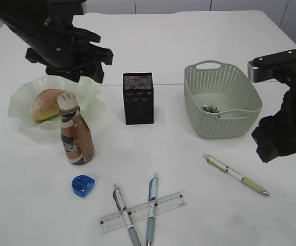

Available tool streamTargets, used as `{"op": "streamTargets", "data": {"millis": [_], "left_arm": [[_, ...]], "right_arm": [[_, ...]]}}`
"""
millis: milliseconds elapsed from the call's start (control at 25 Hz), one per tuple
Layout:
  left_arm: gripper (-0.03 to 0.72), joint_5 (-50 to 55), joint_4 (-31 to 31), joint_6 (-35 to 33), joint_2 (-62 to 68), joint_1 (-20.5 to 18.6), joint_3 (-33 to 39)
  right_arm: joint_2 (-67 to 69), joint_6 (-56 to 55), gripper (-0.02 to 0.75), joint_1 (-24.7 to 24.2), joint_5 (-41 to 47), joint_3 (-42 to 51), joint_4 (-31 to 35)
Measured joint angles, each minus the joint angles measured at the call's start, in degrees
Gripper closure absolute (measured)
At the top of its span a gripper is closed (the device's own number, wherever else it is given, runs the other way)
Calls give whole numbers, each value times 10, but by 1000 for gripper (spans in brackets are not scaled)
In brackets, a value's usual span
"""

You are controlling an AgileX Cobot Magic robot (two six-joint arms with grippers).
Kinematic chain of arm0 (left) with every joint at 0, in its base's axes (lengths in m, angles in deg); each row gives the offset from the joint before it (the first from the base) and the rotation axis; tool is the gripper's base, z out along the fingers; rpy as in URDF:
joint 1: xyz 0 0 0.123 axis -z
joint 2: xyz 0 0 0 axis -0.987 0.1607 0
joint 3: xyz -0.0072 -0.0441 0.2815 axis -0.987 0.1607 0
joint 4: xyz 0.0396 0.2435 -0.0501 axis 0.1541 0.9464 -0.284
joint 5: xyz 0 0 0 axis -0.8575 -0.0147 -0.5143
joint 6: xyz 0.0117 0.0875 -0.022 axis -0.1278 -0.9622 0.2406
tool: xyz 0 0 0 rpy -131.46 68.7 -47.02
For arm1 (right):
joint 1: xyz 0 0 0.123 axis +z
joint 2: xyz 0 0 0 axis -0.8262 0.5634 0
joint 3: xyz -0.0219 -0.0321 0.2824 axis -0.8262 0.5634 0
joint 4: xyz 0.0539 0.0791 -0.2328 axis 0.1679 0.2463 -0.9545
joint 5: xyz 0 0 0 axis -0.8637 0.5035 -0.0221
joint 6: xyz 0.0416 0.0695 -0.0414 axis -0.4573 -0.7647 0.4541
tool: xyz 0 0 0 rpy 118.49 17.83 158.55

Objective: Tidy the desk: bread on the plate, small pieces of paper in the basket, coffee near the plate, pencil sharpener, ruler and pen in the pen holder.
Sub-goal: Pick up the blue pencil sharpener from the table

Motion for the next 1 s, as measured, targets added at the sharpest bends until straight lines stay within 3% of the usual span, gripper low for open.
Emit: {"op": "streamTargets", "data": {"millis": [360, 720, 1000], "left_arm": [[285, 113, -35, -70, -125, 19, 33], [285, 84, -79, -74, -259, 27, 247], [285, -62, -100, -107, -288, 63, 405]], "right_arm": [[0, 0, 279, 0, 10, 0, 6], [0, 0, 280, 0, 17, 0, 19], [0, 0, 280, 0, 20, 0, 33]]}}
